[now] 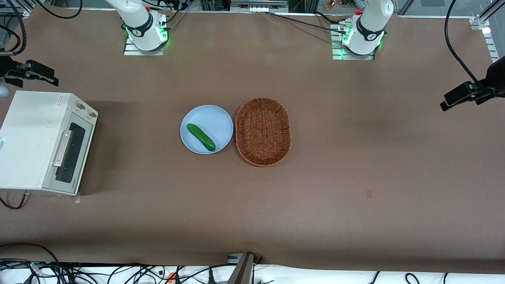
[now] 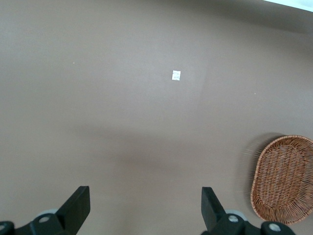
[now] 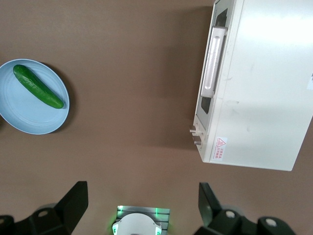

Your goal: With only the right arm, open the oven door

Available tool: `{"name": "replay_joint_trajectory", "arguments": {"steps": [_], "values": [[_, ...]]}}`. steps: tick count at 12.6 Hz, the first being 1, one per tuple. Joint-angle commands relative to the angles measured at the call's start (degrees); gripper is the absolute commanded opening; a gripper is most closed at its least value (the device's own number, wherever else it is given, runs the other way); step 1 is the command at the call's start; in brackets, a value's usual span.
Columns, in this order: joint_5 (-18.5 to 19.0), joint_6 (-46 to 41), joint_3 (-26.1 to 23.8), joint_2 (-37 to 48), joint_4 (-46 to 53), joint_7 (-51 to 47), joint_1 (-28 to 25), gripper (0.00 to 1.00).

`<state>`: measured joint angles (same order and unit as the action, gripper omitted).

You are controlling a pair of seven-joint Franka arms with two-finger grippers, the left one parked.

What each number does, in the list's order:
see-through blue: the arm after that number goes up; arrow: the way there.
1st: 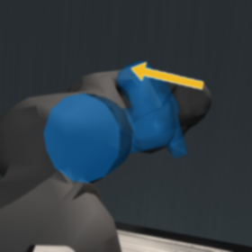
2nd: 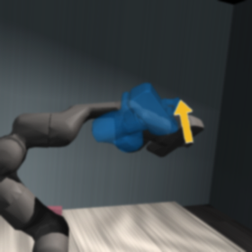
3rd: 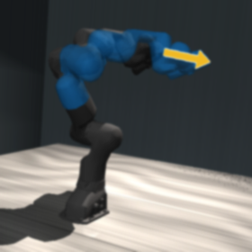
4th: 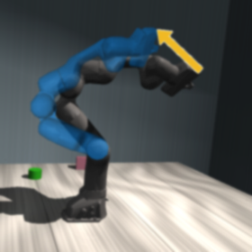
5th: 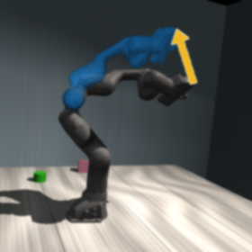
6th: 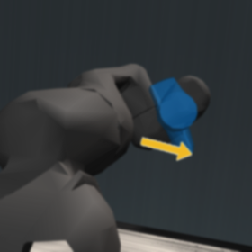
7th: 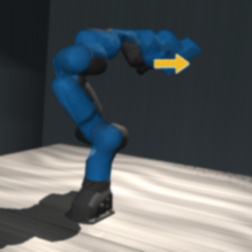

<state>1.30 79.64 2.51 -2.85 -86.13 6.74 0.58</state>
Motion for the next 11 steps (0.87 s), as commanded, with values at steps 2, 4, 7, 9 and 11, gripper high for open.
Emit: {"name": "replay_joint_trajectory", "arguments": {"steps": [2, 4, 7, 9, 11], "values": [[-0.86, -0.8, -0.32, 0.04, -0.26, 0.11, 0.3, 1.0], [-0.68, -1.42, -0.32, -0.4, -0.7, 0.29, 0.21, 1.0], [-0.42, -1.51, -0.32, -2.32, -1.76, 0.11, -1.28, 1.0], [-0.16, -1.33, -0.32, -5.66, -1.85, -0.85, -1.98, 0.98], [1.24, -0.63, -0.23, -9.09, -1.85, -2.34, -2.86, 0.78]]}}
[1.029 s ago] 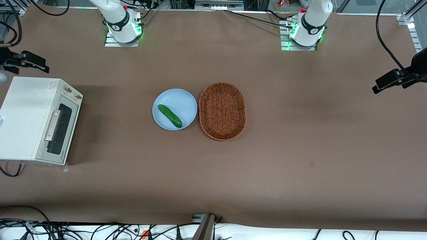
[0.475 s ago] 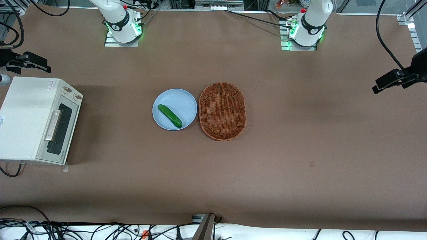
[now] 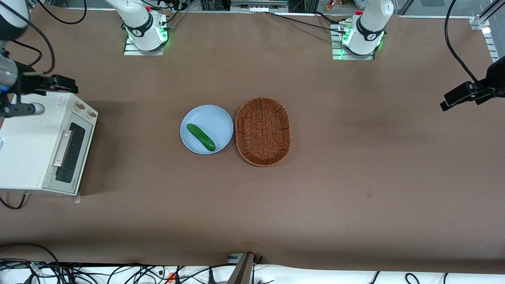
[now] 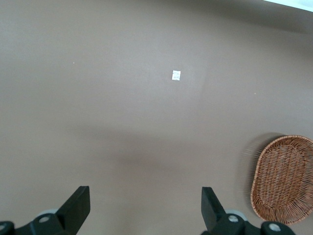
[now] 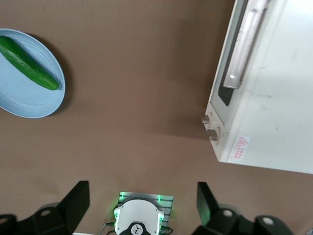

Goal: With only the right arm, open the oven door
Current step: 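Move the right gripper down to the toaster oven door handle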

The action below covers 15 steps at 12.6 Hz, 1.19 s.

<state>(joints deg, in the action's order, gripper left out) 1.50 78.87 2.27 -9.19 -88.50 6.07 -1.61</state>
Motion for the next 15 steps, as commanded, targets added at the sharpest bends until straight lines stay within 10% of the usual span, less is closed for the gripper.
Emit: {"name": "replay_joint_trajectory", "arguments": {"steps": [1, 6, 10, 15], "values": [[3.31, 1.19, 0.01, -4.15, 0.52, -1.67, -1.89, 0.58], [18.68, 5.33, 0.01, -11.44, 0.69, -2.9, -7.08, 0.0], [34.06, 10.86, 0.01, -17.6, 0.78, -2.2, -8.66, 0.0], [39.54, 17.45, 0.63, -21.48, 0.78, 2.53, -7.27, 0.0]]}}
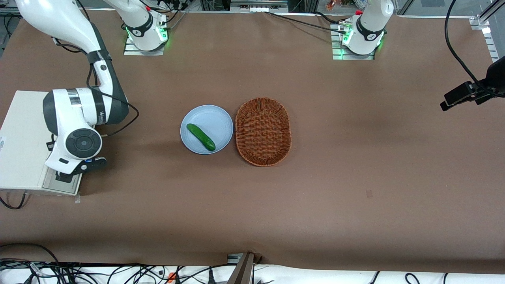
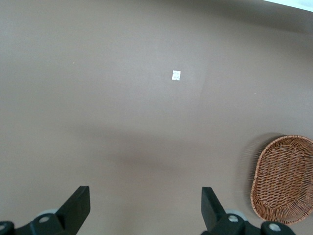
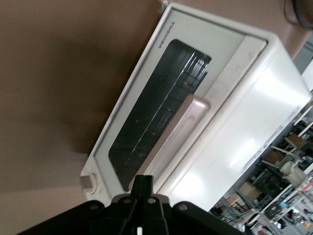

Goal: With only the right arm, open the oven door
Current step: 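Move the right gripper down to the toaster oven door handle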

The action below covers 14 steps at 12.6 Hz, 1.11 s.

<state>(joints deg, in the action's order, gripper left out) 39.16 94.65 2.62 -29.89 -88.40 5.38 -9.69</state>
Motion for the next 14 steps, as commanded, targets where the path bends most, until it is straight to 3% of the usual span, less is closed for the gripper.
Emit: {"name": "replay_joint_trajectory", "arguments": {"steps": [1, 14], "values": [[2.24, 2.03, 0.28, -1.13, 0.6, 4.71, 1.59, 0.0], [1.89, 4.31, 0.2, -1.93, -3.01, 6.14, 4.5, 0.0]]}}
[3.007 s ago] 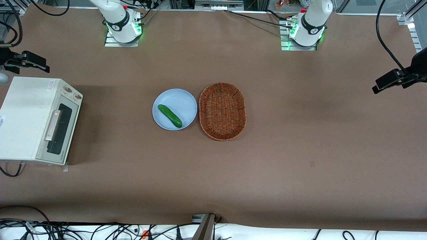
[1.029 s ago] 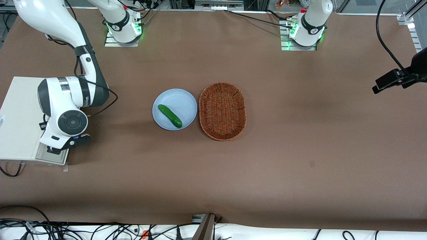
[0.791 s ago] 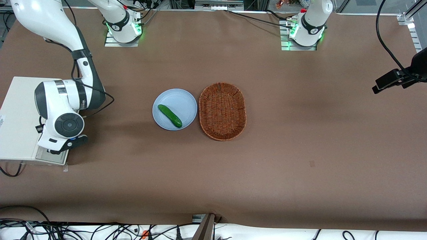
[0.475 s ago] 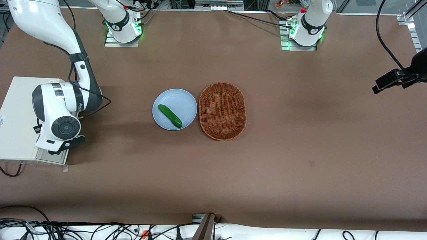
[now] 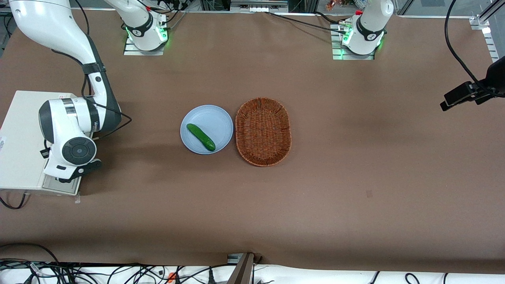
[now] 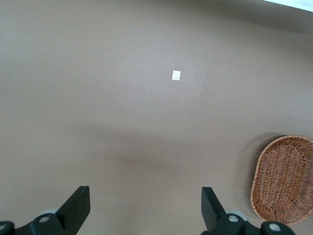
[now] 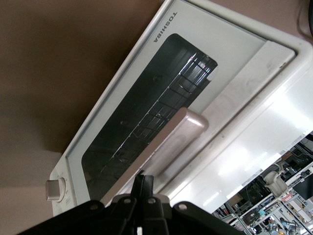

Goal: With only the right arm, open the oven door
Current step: 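Pull the oven door handle outward and down with the right gripper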

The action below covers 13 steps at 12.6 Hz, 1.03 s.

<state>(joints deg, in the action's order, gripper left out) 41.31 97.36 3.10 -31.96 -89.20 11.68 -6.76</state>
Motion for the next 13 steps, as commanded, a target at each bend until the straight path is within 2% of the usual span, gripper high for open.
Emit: {"name": "replay_joint_trajectory", "arguments": {"steps": [1, 6, 13], "values": [[-2.27, 1.6, -0.29, 0.06, -1.77, -0.25, 1.4, 0.0], [-5.88, 2.83, -0.38, -1.08, -1.59, -1.13, 1.23, 0.0], [-8.61, 5.2, -0.47, -3.1, -1.59, -3.41, 1.23, 0.0]]}}
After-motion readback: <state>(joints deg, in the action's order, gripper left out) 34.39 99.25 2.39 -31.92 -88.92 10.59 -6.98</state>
